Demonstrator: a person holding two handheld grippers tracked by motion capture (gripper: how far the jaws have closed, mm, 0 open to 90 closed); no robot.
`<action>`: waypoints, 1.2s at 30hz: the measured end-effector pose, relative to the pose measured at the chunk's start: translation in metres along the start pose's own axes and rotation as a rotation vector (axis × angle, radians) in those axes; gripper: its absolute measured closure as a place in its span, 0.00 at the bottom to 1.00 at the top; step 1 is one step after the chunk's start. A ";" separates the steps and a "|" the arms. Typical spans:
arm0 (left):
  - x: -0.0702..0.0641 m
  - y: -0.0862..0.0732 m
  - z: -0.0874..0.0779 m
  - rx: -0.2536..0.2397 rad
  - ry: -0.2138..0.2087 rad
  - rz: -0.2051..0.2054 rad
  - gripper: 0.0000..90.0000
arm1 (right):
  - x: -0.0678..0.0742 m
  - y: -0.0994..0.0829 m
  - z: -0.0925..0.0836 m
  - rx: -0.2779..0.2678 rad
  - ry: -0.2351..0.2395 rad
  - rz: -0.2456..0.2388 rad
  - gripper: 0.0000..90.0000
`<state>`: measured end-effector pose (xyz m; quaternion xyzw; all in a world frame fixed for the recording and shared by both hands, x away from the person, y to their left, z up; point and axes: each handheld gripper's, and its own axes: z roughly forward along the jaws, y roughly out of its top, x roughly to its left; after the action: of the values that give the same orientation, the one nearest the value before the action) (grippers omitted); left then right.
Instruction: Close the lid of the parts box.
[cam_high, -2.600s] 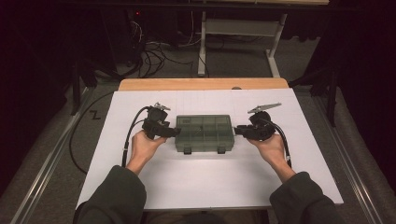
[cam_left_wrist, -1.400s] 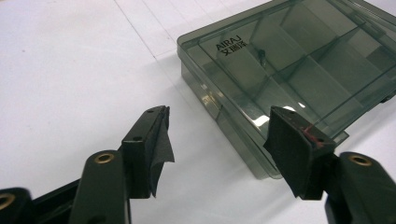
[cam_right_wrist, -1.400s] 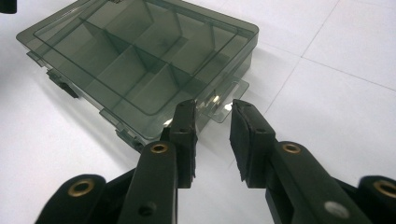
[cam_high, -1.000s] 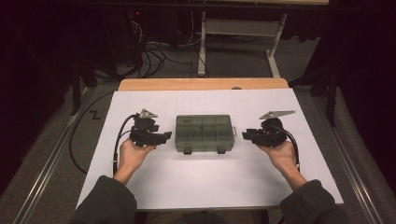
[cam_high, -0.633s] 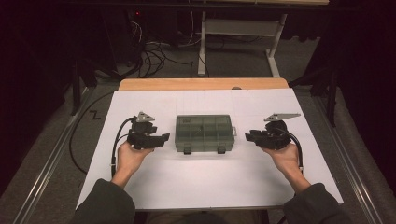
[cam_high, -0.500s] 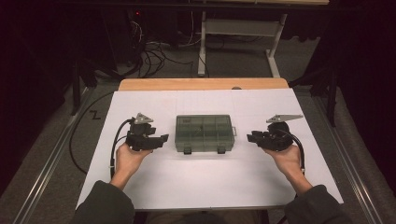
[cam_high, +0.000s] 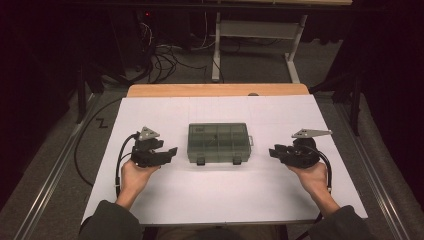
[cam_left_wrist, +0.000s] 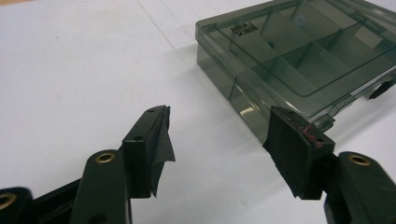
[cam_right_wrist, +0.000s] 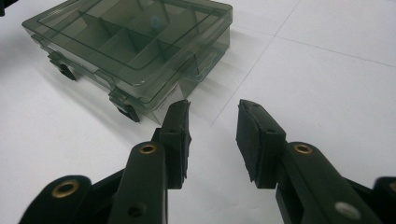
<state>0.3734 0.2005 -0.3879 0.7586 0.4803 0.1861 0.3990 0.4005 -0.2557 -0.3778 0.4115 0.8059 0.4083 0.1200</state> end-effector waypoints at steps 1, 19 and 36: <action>0.000 -0.001 0.000 -0.002 0.001 -0.001 0.44 | 0.000 -0.001 -0.001 -0.002 0.000 0.002 0.73; 0.000 -0.015 -0.006 -0.028 0.010 -0.016 0.44 | -0.009 -0.025 -0.012 -0.045 -0.018 0.049 0.69; -0.002 -0.027 -0.008 -0.070 0.035 -0.010 0.43 | -0.013 -0.043 -0.017 -0.080 -0.030 0.055 0.65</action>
<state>0.3512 0.2077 -0.4038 0.7383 0.4843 0.2138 0.4178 0.3748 -0.2893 -0.4013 0.4347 0.7755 0.4370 0.1369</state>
